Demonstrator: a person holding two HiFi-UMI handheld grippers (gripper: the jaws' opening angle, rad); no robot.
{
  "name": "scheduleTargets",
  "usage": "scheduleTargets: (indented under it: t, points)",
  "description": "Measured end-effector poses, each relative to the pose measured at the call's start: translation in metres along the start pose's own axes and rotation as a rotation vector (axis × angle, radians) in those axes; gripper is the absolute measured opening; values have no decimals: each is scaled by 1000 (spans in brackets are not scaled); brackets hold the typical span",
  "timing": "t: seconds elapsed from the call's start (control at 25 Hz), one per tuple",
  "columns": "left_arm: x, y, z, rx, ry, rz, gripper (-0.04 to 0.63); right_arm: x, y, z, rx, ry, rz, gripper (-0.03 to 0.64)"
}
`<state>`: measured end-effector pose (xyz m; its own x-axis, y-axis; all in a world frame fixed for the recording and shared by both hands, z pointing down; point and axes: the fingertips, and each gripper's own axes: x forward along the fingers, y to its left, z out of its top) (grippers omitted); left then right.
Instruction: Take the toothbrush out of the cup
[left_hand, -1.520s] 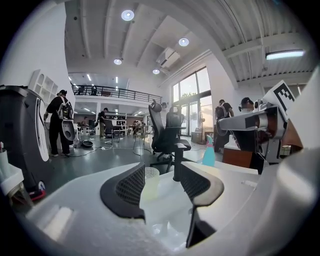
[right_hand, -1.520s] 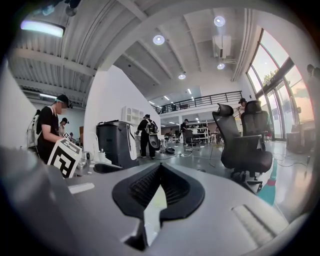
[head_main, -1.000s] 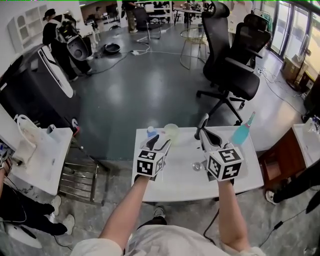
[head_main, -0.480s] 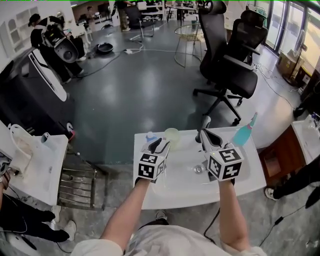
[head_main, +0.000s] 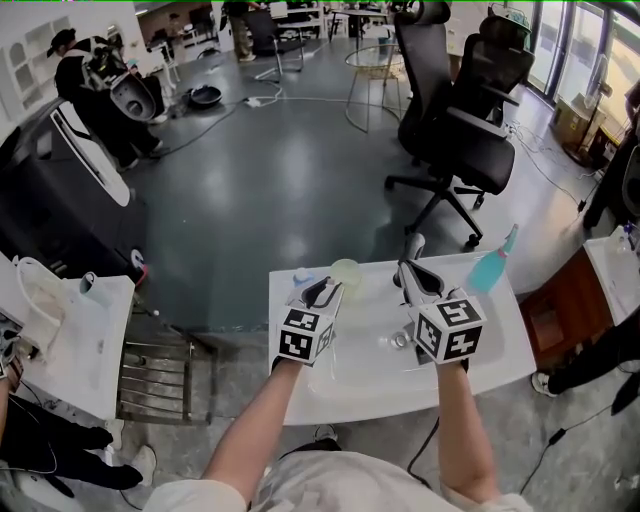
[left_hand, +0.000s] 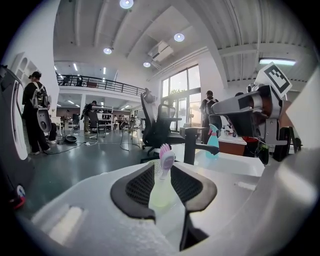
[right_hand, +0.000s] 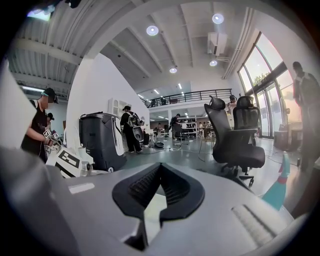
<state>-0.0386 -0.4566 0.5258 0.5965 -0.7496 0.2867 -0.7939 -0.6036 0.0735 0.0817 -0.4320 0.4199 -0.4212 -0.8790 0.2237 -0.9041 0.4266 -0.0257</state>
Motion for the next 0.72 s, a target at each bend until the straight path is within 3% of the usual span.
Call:
scheduleTargets:
  t: [0.2, 0.72]
  points:
    - [2, -2, 4, 12, -9, -9, 54, 0, -4, 0, 1, 2, -8, 3]
    - [1, 3, 25, 25, -36, -13, 49, 0, -3, -1, 9, 5, -12, 3]
